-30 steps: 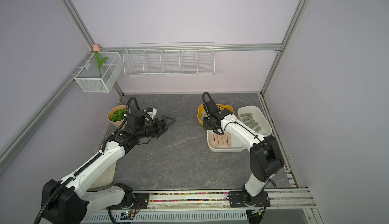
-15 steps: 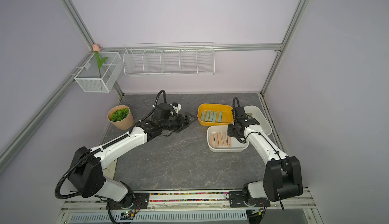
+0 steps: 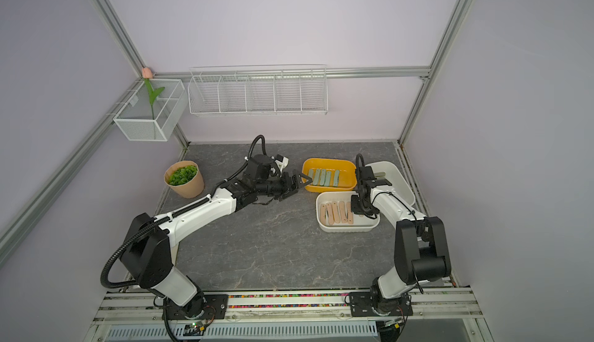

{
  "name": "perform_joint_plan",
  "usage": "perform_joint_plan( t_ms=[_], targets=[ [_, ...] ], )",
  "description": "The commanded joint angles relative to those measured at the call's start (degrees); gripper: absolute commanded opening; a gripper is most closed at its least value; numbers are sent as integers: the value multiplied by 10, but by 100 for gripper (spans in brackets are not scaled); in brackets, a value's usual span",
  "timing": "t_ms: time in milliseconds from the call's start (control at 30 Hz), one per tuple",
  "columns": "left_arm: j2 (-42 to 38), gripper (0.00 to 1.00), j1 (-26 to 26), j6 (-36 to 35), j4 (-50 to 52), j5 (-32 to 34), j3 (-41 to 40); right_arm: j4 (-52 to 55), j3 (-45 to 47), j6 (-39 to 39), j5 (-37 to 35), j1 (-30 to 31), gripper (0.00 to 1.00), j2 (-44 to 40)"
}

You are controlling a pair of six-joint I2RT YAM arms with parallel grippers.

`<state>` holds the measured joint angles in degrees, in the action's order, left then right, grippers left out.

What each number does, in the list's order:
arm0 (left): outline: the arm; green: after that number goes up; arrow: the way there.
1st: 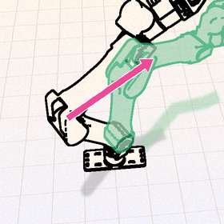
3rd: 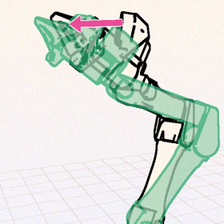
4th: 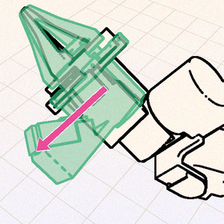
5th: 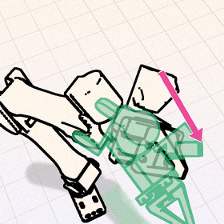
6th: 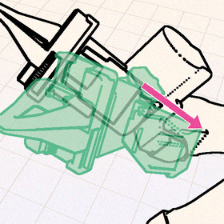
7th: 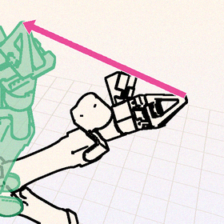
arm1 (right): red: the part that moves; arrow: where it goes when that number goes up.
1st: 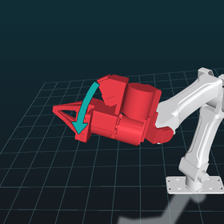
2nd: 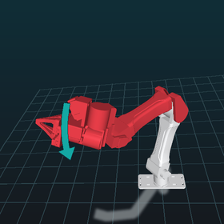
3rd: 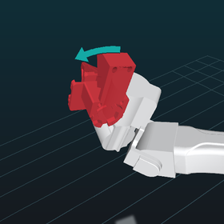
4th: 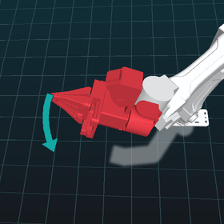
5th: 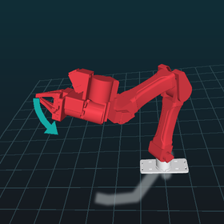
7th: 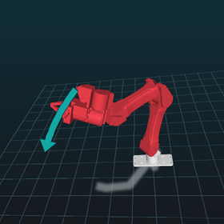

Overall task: Place the fruit knives into the storage box by color
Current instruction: Place the fruit knife in the storage box.

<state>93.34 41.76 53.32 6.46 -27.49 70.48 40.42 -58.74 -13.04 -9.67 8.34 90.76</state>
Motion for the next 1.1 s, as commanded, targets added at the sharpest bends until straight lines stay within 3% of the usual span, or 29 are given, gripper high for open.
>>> perform_joint_plan(
  t_ms=[0,500,1067],
  targets=[
    [4,99,2,-4,-13,-8,13,-3,-16,16,-19,-2,19,24],
    [-14,99,3,-1,-3,10,-2,-19,-49,12,-18,-2,22,91],
    [-34,99,10,-4,24,39,-2,-13,-54,4,0,-2,40,43]
  ],
)
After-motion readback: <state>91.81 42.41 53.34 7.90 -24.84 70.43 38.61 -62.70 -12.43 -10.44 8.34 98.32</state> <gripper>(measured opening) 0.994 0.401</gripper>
